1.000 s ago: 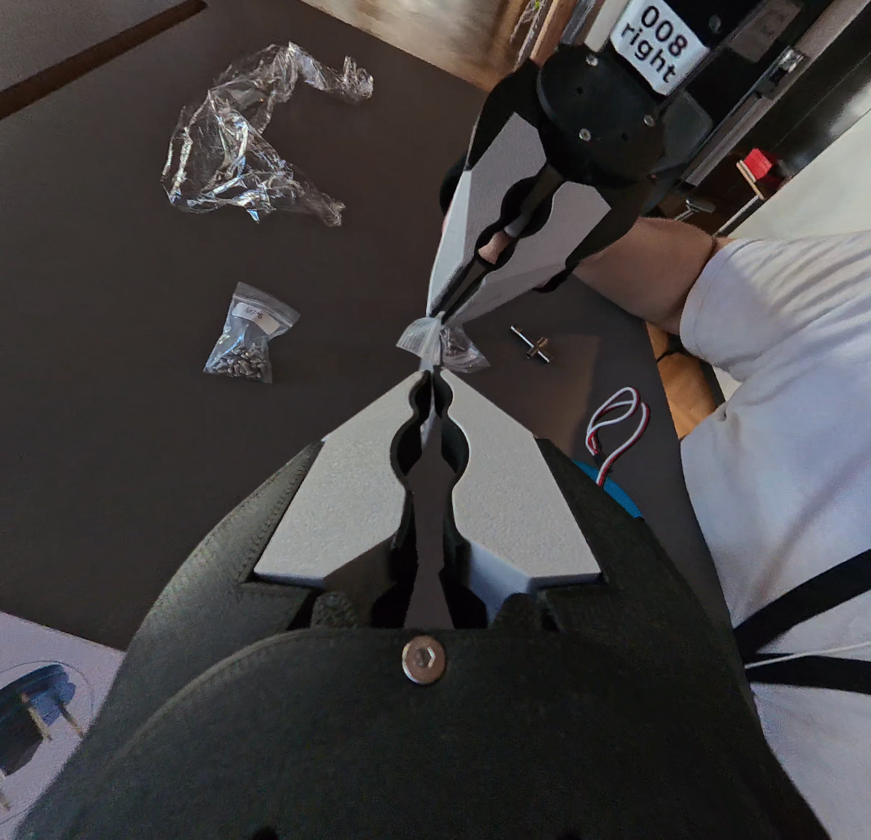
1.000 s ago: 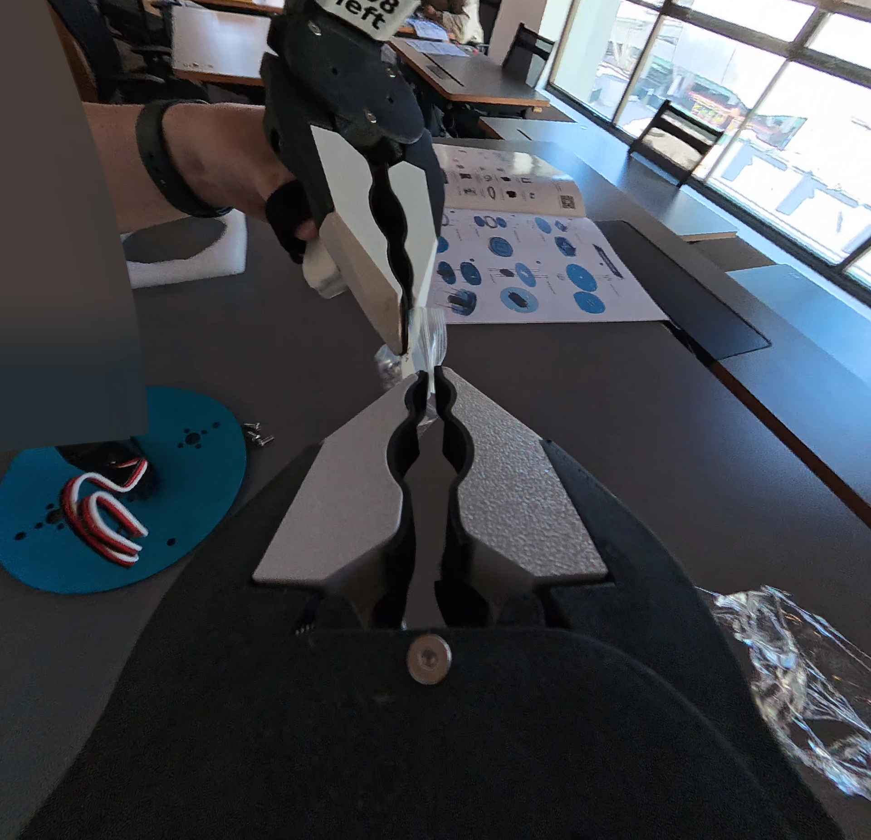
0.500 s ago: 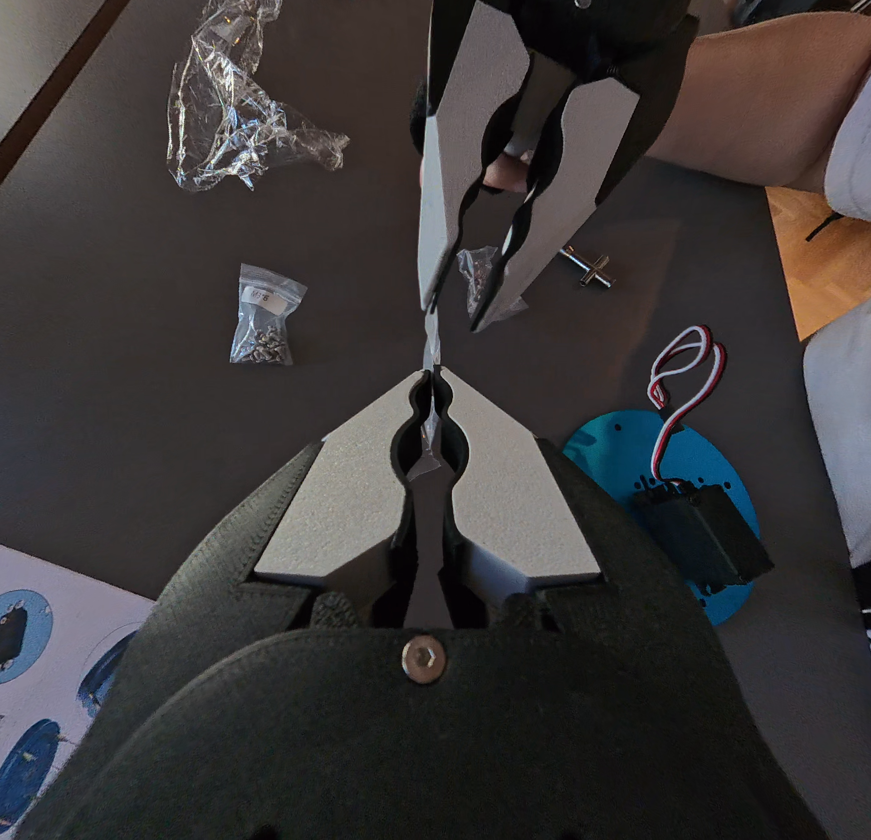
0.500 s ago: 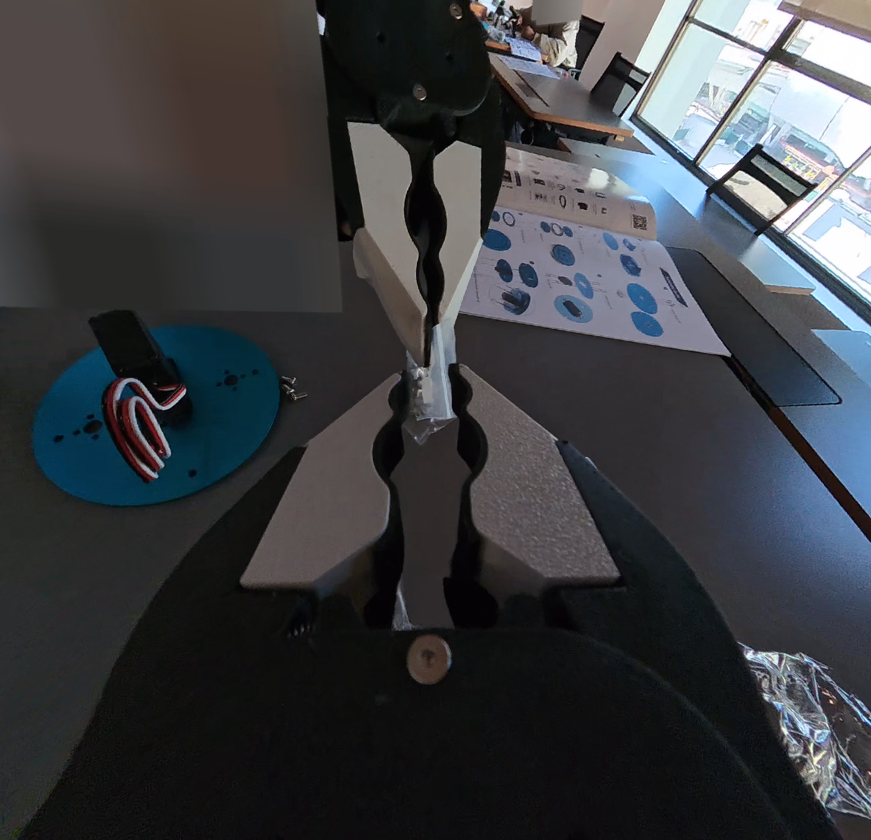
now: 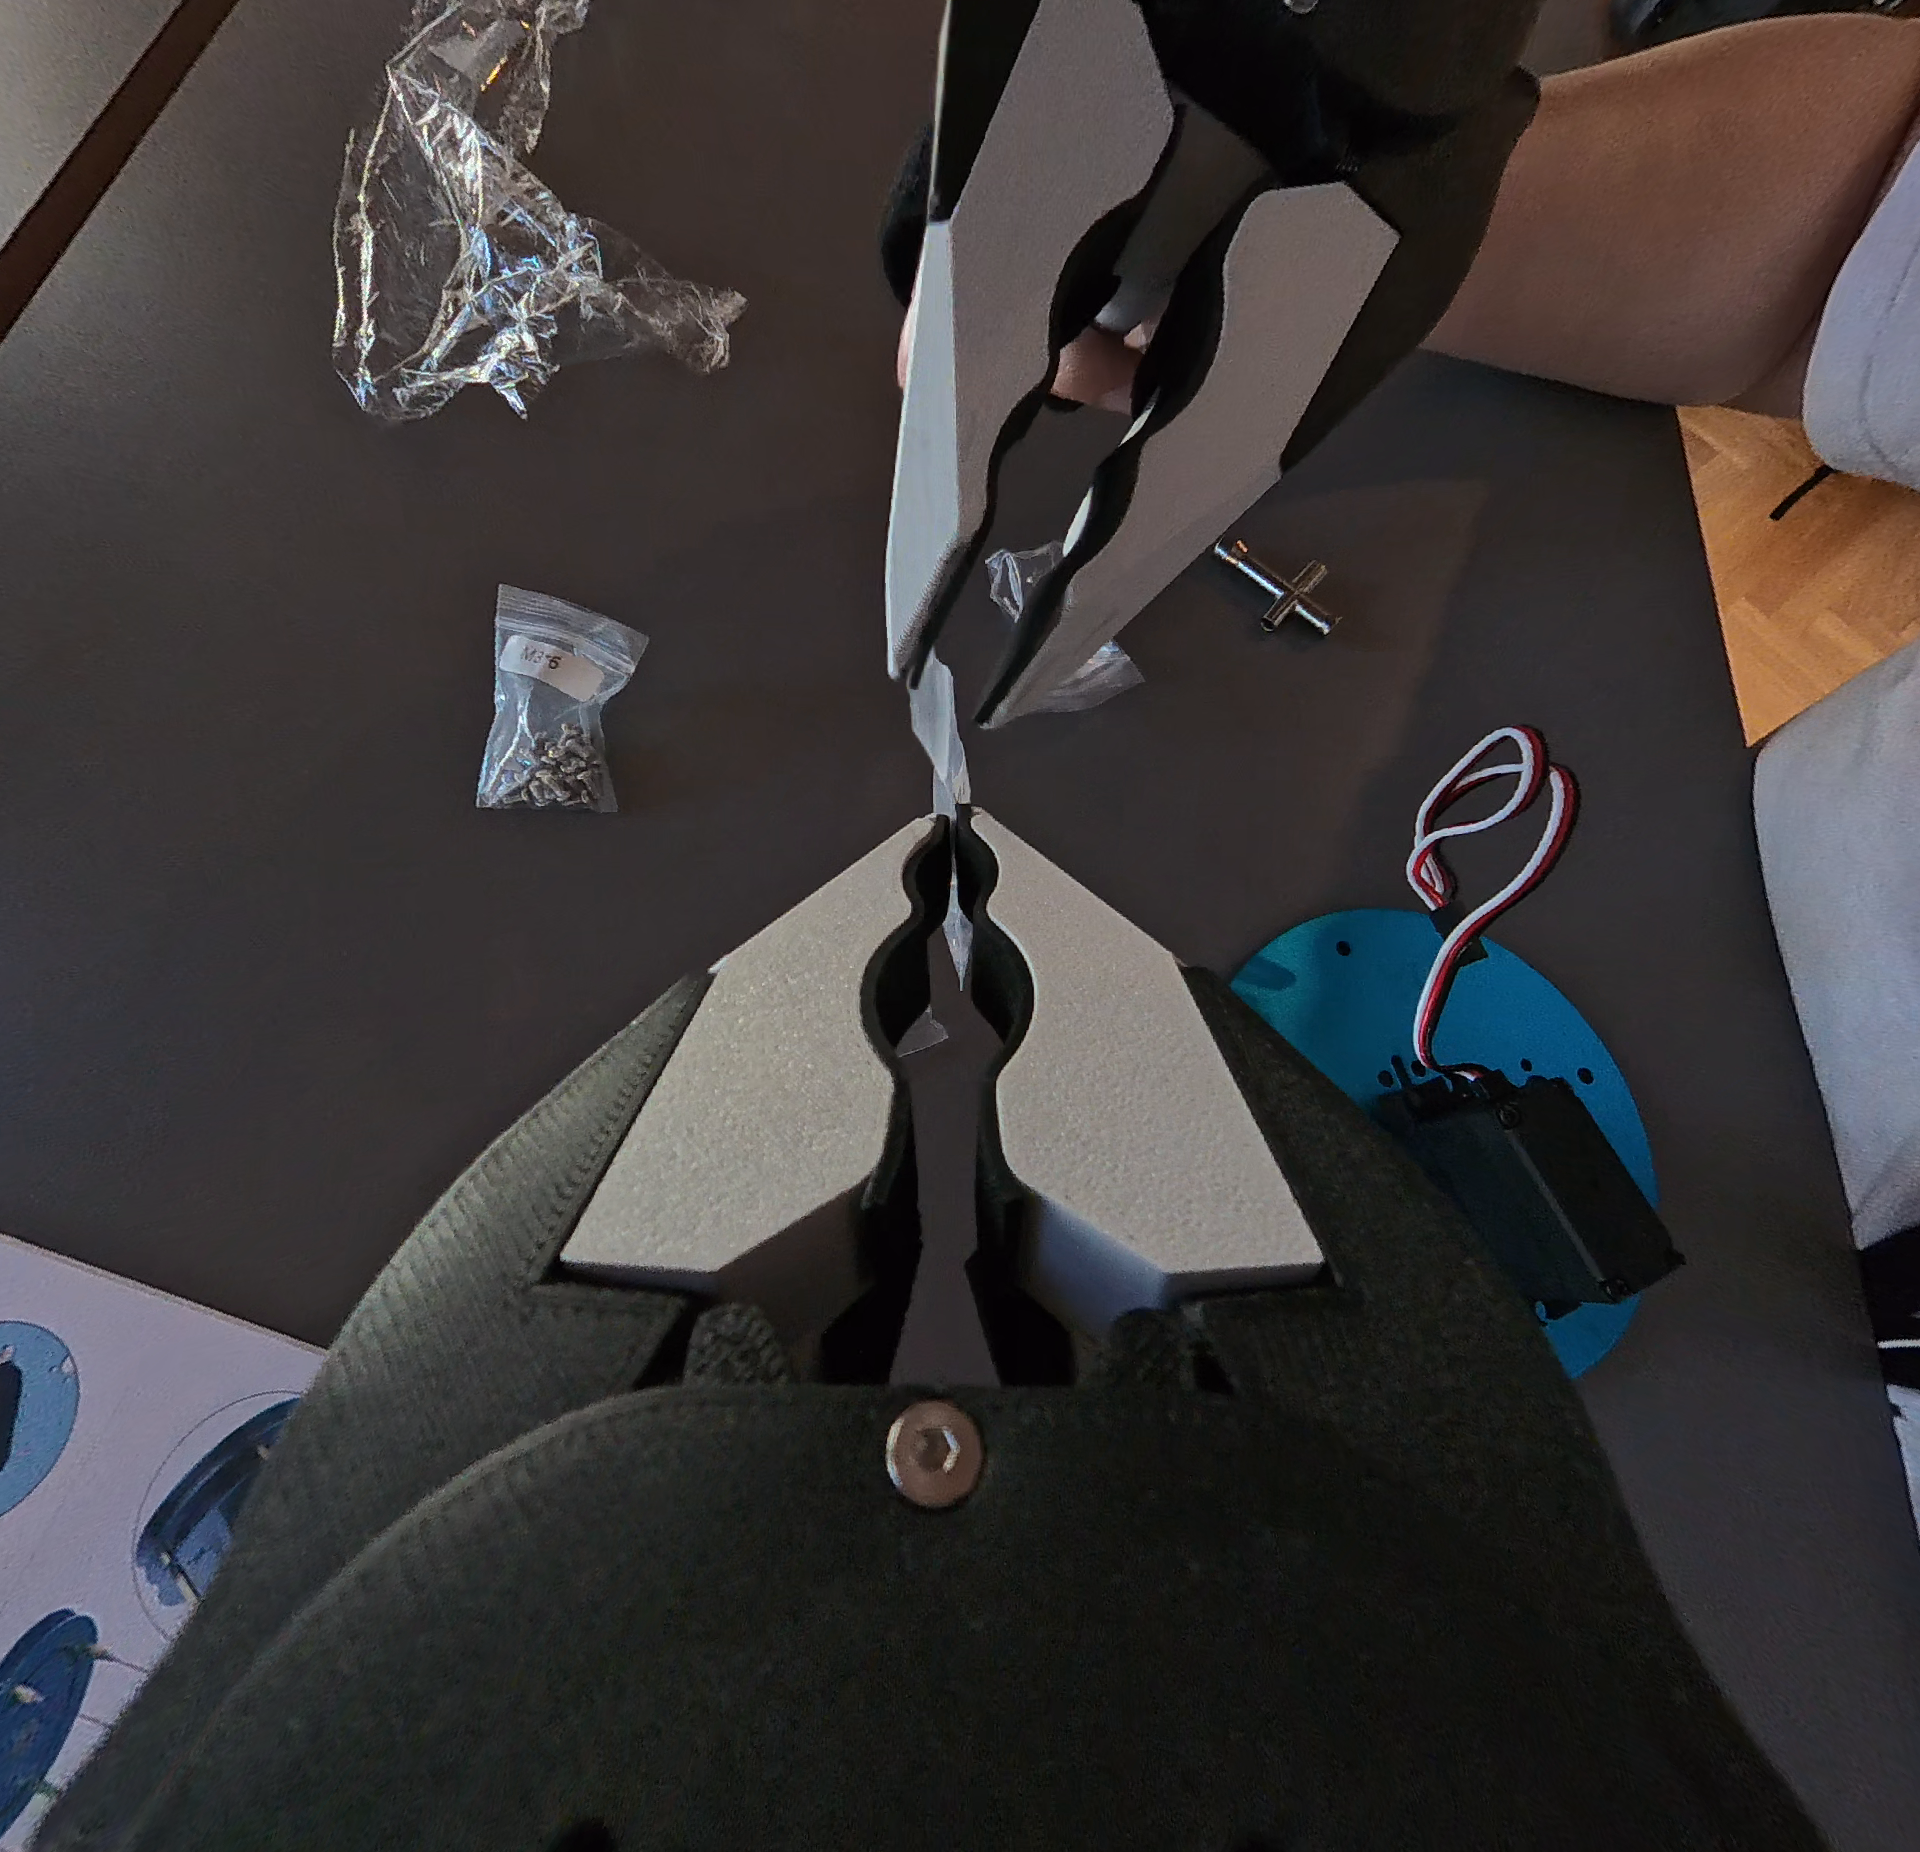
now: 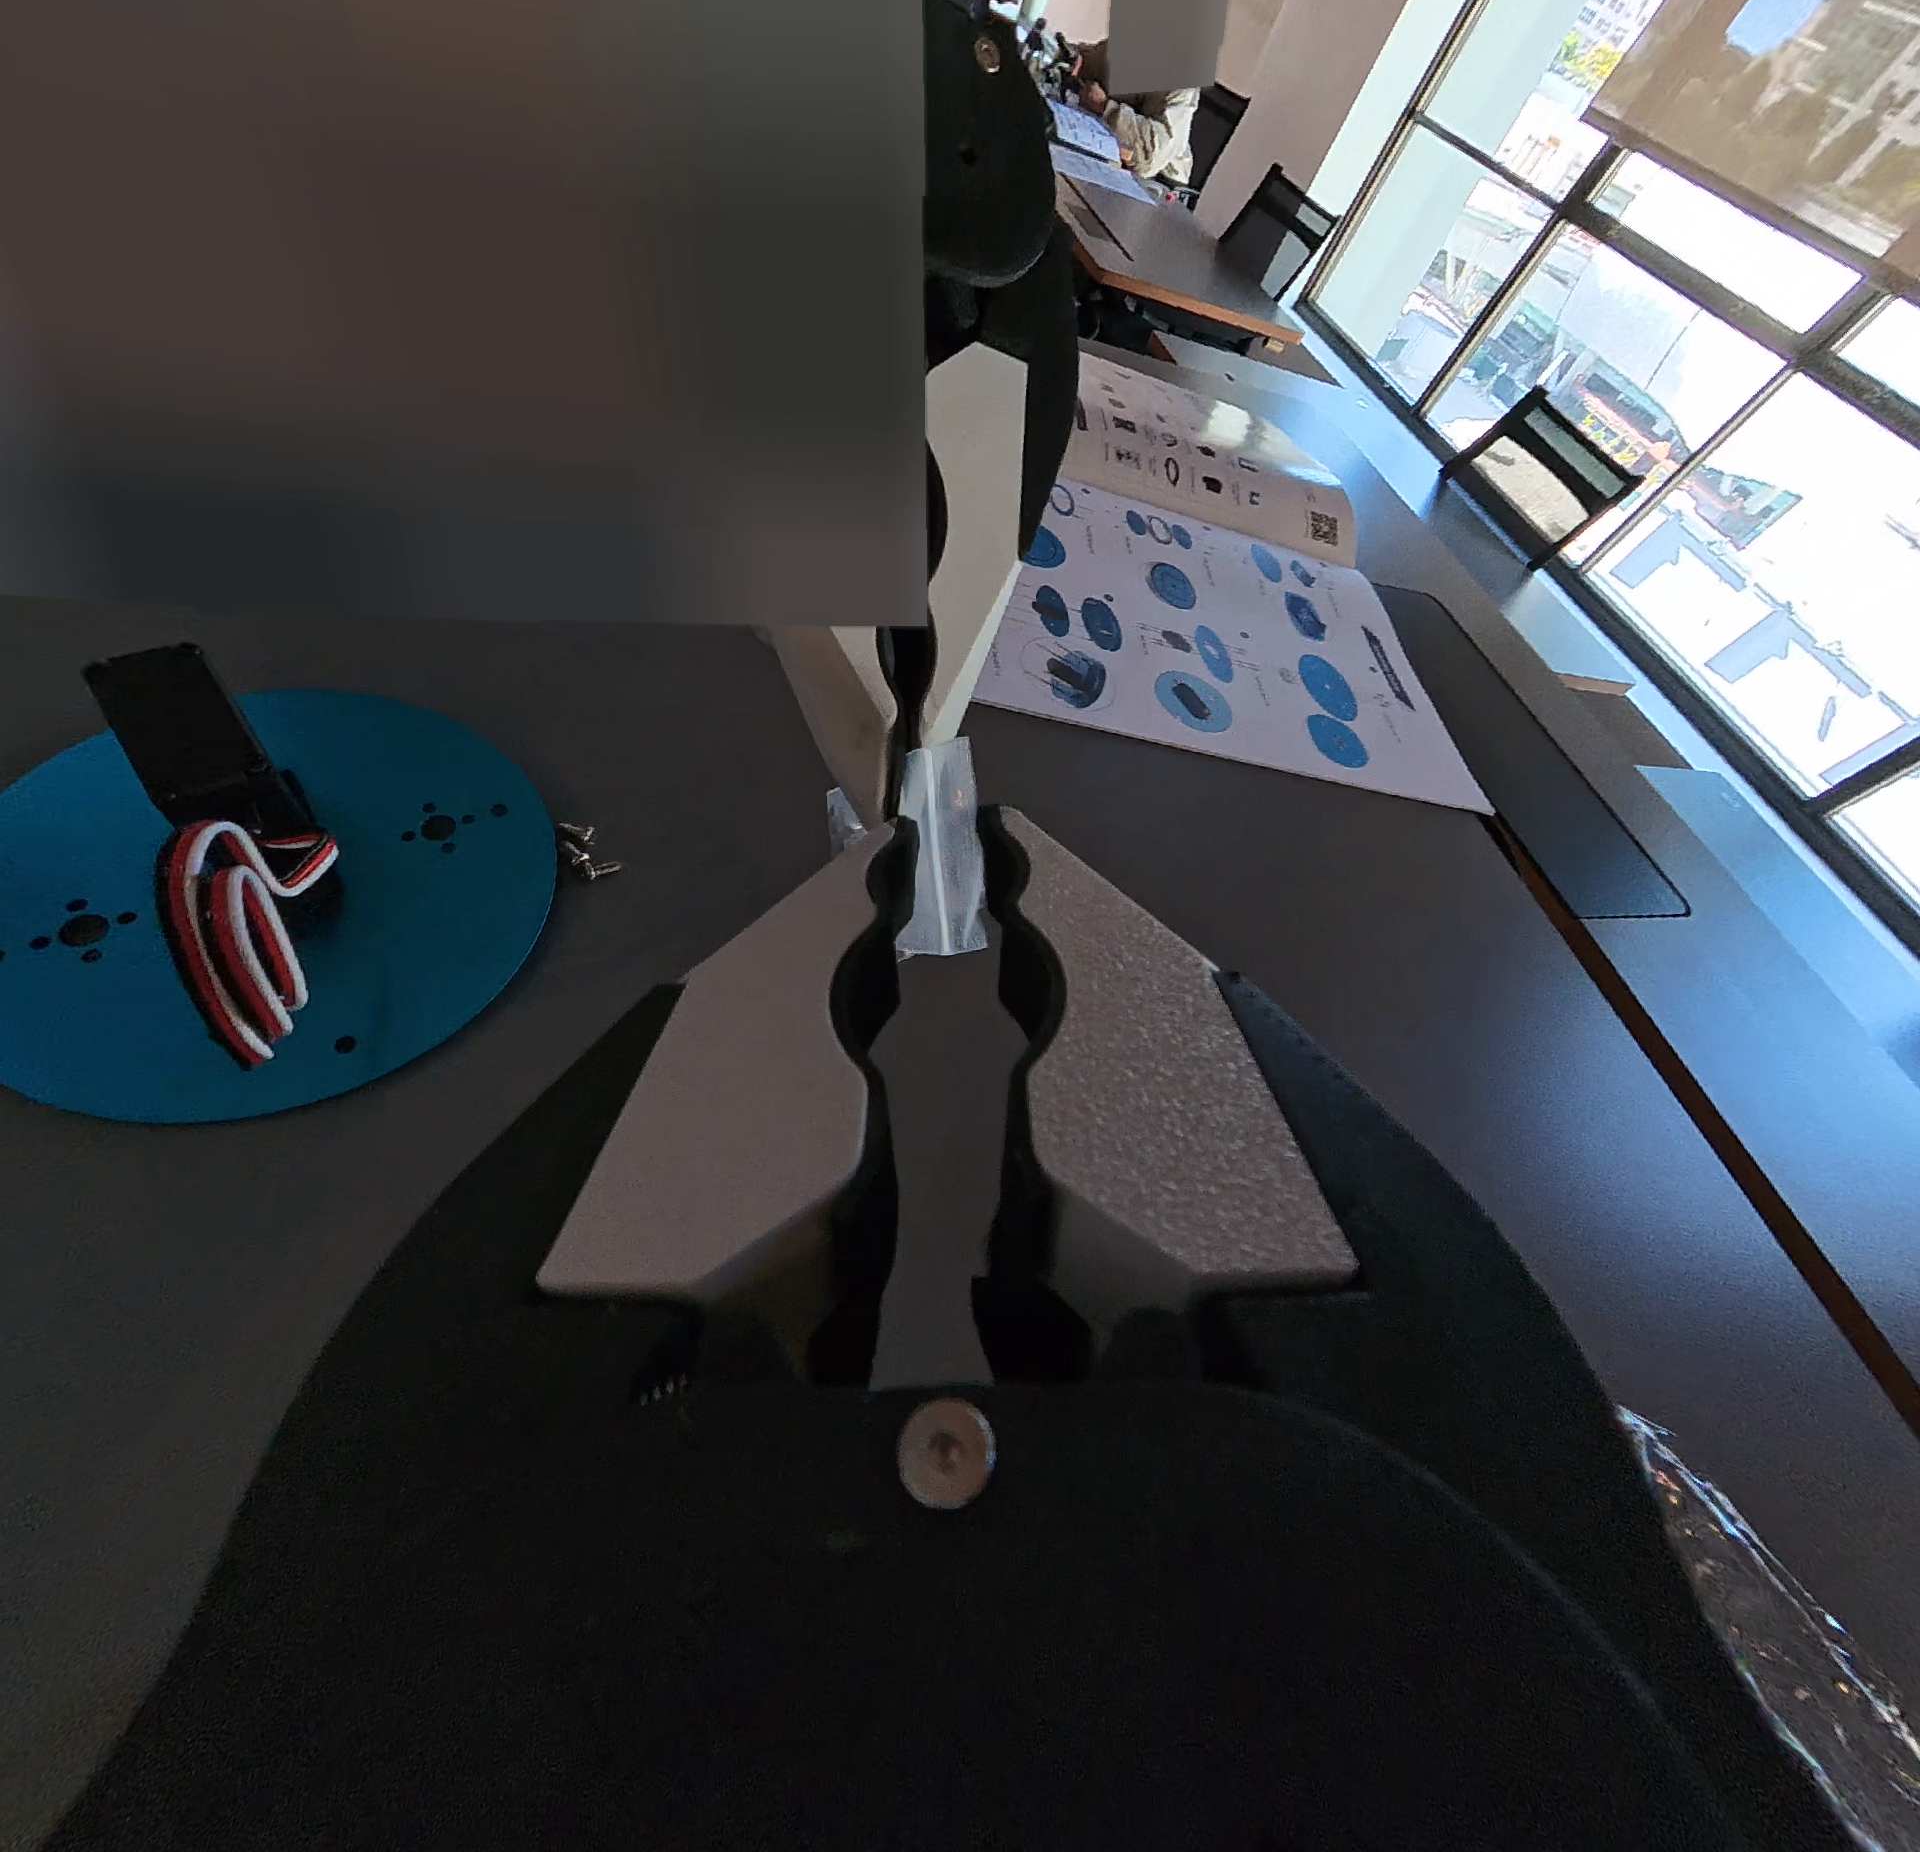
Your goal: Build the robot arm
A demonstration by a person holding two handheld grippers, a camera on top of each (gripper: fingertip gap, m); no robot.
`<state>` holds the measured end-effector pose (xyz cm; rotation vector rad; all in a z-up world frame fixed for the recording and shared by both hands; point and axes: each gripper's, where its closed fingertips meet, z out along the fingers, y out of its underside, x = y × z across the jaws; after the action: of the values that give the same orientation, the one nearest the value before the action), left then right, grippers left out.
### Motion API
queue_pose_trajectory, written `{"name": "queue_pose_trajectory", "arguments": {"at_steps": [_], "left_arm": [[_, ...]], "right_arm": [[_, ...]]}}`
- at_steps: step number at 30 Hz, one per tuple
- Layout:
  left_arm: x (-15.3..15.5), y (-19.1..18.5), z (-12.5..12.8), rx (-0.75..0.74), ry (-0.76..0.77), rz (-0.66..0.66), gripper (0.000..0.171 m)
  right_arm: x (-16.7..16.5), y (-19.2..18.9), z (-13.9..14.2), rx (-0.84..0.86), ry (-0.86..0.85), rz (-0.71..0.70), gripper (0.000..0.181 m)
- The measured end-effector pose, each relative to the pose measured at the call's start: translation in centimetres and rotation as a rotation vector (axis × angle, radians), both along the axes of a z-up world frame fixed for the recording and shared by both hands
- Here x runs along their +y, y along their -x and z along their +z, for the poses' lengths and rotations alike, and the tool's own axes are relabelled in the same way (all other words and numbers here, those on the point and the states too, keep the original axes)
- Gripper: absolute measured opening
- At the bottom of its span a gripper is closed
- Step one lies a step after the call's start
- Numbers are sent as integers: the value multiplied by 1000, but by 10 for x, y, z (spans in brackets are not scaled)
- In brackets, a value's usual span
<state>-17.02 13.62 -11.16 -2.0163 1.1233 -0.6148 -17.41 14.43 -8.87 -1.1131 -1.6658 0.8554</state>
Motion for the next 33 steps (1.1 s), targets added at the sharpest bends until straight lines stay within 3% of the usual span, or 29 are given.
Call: {"name": "queue_pose_trajectory", "arguments": {"at_steps": [9, 13, 17, 27, 33], "left_arm": [[10, 8, -1, 33, -16, 72, 0], [36, 39, -6, 217, -160, 251, 0], [46, 59, -6, 365, -262, 344, 0], [44, 52, -3, 383, -292, 330, 0], [39, 39, -4, 344, -279, 294, 0]], "right_arm": [[4, 1, -2, -9, -93, -40, 11], [26, -2, -1, -4, -213, -165, 13], [24, 1, -3, -10, -250, -175, 15], [22, 5, -7, -18, -509, -202, 37], [19, 7, 6, 53, -697, -241, 51]]}}
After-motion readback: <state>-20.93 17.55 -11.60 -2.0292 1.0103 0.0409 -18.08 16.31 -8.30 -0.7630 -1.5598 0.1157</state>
